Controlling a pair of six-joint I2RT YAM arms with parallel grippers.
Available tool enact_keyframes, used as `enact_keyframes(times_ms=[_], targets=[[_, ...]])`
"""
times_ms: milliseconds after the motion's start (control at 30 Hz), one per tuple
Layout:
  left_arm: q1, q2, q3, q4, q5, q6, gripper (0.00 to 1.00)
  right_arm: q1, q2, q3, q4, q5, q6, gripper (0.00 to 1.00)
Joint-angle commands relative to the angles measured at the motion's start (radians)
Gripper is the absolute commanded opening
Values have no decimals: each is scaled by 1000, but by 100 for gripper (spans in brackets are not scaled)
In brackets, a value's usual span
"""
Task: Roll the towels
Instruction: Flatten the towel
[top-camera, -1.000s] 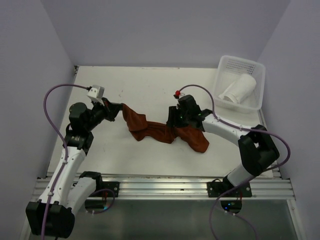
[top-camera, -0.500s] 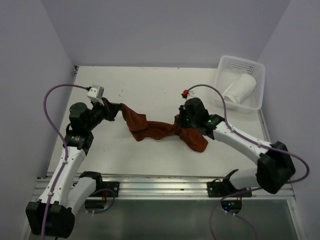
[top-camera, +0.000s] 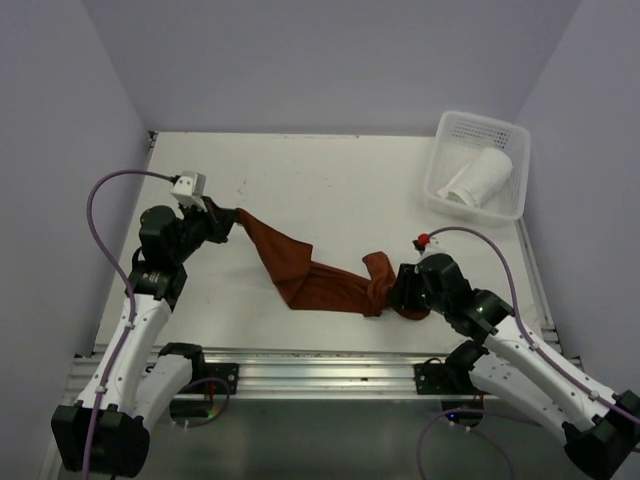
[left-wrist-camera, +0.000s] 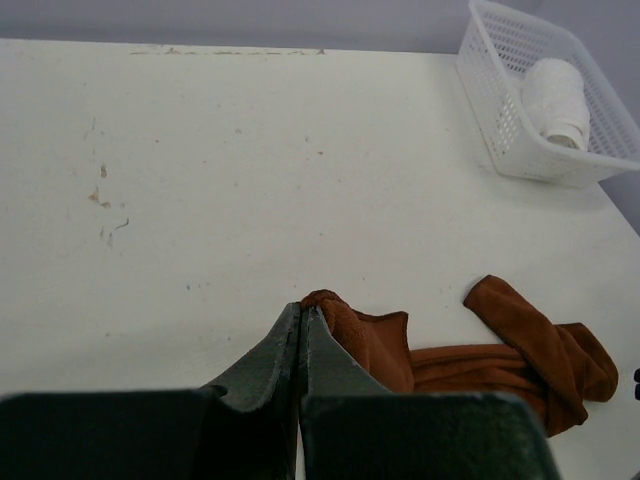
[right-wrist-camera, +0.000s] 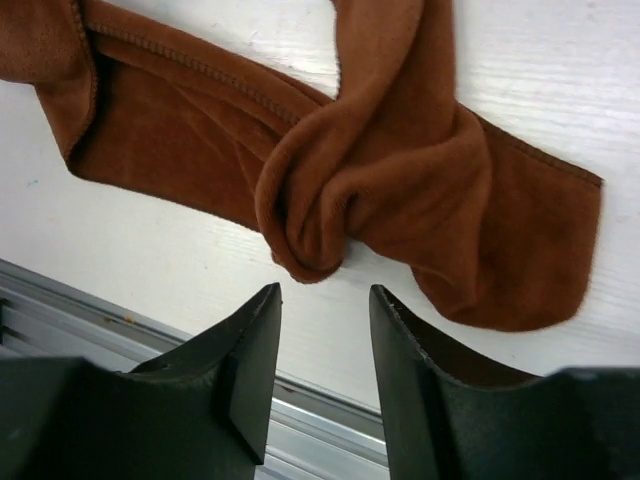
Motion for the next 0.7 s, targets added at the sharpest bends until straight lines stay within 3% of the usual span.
enact_keyframes(times_ms=[0,100,267,567,667], targets=[[-2,-18,33,6,-4,9,0,1,-117,26,-139,90,28,46],[-2,-29,30,13,4,9,0,2,-91,72,-108,171,9,47],[-2,-31,26,15,7,7,0,-1,264,230,-11,159,-62,52],[-2,-47,29,18,13,9,0,1,665,361,344,-171,-315,45],[-2,-77,24,32,13,9,0,-1,746,374,416,-206,-332,44]])
